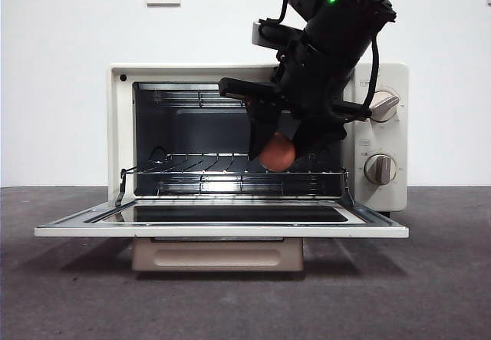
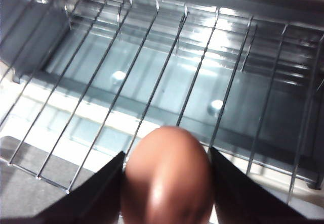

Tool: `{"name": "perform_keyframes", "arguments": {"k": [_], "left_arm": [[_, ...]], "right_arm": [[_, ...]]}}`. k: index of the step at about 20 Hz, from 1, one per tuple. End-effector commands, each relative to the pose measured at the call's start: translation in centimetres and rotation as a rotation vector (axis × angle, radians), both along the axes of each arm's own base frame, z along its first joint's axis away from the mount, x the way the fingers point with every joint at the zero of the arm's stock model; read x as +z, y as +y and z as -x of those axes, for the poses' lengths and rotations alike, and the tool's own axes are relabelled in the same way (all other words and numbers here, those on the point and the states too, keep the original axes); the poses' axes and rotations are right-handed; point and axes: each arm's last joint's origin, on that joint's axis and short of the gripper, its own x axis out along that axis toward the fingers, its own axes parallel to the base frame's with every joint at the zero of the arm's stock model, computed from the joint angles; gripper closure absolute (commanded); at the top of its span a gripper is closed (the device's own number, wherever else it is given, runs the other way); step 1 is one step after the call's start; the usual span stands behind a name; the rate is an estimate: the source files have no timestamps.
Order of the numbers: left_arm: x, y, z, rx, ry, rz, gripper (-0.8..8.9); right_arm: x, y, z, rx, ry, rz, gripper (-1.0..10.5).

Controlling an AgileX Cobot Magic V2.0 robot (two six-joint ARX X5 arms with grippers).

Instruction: Eggoven

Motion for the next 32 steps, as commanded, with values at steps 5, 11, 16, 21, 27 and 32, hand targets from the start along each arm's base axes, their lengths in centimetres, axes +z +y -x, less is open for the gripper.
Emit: {"name": "perform_keyframes", "arguments": {"k": [5, 11, 16, 21, 27, 32], "left_arm": [[0.2, 0.0, 0.0, -0.003, 0.0, 0.007, 8.07], [0.1, 0.0, 0.0, -0.003, 0.009, 0.004, 8.07], [0.1, 0.0, 0.0, -0.003, 0.009, 0.003, 8.07], [0.1, 0.0, 0.0, -0.005, 0.006, 0.001, 8.07], [0.1, 0.0, 0.0, -0.008, 0.003, -0.004, 8.07], [0.1, 0.0, 0.0, -0.009, 0.001, -0.006, 8.07]], "right_arm": [[-0.5, 1.0, 0.3, -0.021, -0.012, 0.034, 6.8], [-0.4, 0.7, 0.0, -0.06, -0.033, 0.051, 6.8], [-0.1, 0.8, 0.0, -0.062, -0.052, 0.037, 6.4], [0.6, 0.7, 0.1, -0.063, -0.07, 0.021, 6.3], [0.8, 0.7, 0.2, -0.058, -0.072, 0.016, 6.3], [1.5, 0.6, 0.5, -0.056, -0.085, 0.007, 6.3]]}}
